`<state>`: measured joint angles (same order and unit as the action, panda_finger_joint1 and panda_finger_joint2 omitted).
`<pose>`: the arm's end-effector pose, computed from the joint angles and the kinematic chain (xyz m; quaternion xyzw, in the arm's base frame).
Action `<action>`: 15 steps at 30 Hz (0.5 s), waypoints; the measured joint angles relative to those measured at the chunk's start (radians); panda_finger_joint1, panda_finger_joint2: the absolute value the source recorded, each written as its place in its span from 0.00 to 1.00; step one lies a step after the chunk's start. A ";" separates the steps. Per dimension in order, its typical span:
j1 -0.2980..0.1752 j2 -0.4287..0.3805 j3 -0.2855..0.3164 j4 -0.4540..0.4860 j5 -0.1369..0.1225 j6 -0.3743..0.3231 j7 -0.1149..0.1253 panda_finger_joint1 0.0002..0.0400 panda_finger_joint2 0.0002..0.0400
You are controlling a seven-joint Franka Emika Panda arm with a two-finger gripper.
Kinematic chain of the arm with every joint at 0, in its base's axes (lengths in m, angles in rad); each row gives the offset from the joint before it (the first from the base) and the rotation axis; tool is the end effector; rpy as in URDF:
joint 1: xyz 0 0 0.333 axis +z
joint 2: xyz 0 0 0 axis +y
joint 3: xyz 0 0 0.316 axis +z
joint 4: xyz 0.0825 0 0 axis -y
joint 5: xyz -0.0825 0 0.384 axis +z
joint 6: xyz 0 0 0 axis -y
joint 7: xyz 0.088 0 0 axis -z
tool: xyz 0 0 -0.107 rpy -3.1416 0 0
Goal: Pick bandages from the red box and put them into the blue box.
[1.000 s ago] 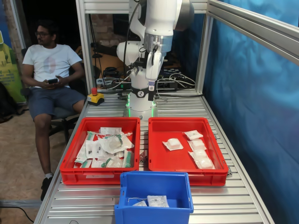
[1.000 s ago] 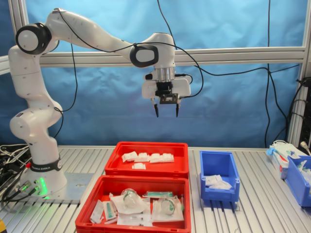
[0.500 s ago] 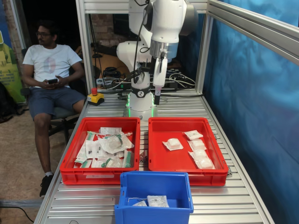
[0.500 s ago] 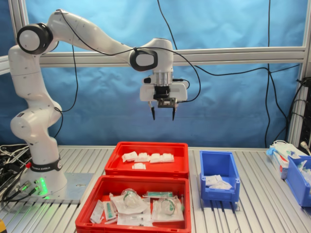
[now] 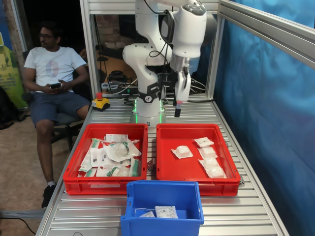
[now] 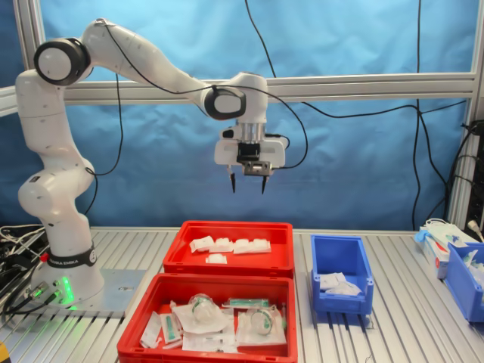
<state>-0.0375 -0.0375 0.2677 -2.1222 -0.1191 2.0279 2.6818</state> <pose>0.5151 0.1146 0.4228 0.3633 -0.9294 0.0538 0.0356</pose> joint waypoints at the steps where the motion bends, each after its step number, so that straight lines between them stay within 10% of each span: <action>1: 0.004 0.004 0.000 -0.005 0.001 0.009 0.000 1.00 1.00; 15: 0.034 0.037 0.003 -0.171 0.046 0.229 0.000 1.00 1.00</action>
<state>-0.0035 -0.0002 0.2706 -2.2929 -0.0728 2.2566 2.6818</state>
